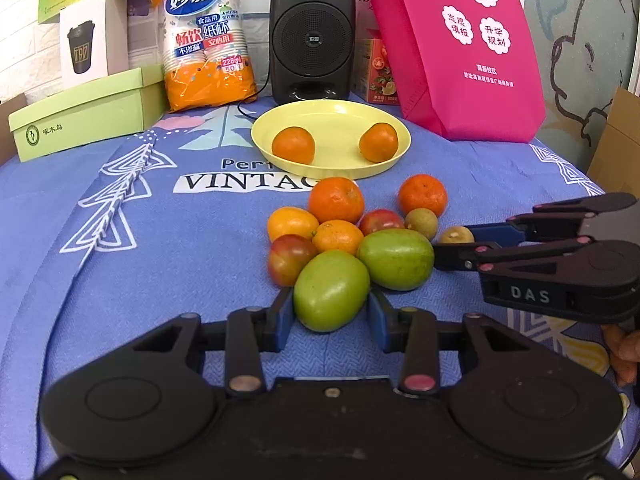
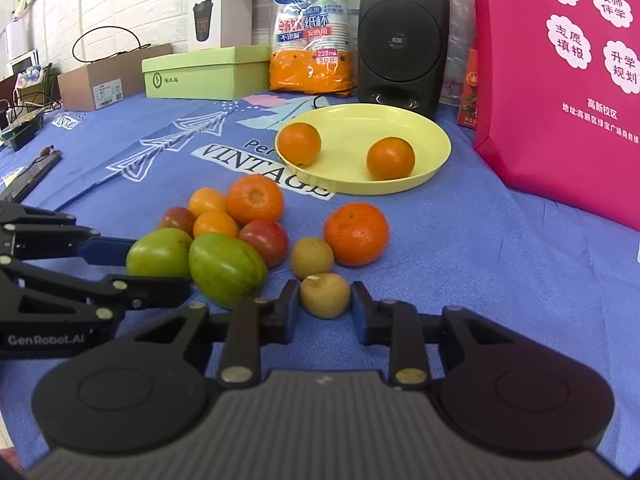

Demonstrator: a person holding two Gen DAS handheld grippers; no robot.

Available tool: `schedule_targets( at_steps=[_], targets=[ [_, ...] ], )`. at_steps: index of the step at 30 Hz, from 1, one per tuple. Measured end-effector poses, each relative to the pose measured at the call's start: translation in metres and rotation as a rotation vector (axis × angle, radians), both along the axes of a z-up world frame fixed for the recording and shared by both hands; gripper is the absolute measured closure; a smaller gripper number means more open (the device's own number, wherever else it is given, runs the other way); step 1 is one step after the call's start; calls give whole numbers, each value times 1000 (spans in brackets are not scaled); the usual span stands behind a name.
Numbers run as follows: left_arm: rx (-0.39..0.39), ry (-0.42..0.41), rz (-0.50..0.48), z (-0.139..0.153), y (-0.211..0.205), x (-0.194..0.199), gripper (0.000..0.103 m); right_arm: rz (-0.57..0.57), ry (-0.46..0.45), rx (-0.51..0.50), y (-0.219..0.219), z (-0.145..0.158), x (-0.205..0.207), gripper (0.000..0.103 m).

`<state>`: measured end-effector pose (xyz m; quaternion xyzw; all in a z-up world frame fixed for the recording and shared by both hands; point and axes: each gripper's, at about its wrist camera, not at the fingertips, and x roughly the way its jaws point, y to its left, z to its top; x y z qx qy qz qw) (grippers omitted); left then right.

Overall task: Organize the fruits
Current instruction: 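Grasp a green mango with the left tool while the right tool grasps a brown kiwi, then place the green mango on the plate with the left tool while the right tool places the kiwi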

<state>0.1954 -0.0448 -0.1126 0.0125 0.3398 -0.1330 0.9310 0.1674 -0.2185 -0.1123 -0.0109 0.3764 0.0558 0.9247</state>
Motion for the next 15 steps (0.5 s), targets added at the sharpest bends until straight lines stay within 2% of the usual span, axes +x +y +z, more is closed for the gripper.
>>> schedule_targets(
  at_steps=[8,15],
  targets=[
    [-18,-17,2,5,4,-11,65,-19,-1,46,-8,6,-24,76],
    [-10,-35,3,20,17,-31,65,-3,-2,26,-4,12,-38,76]
  ],
)
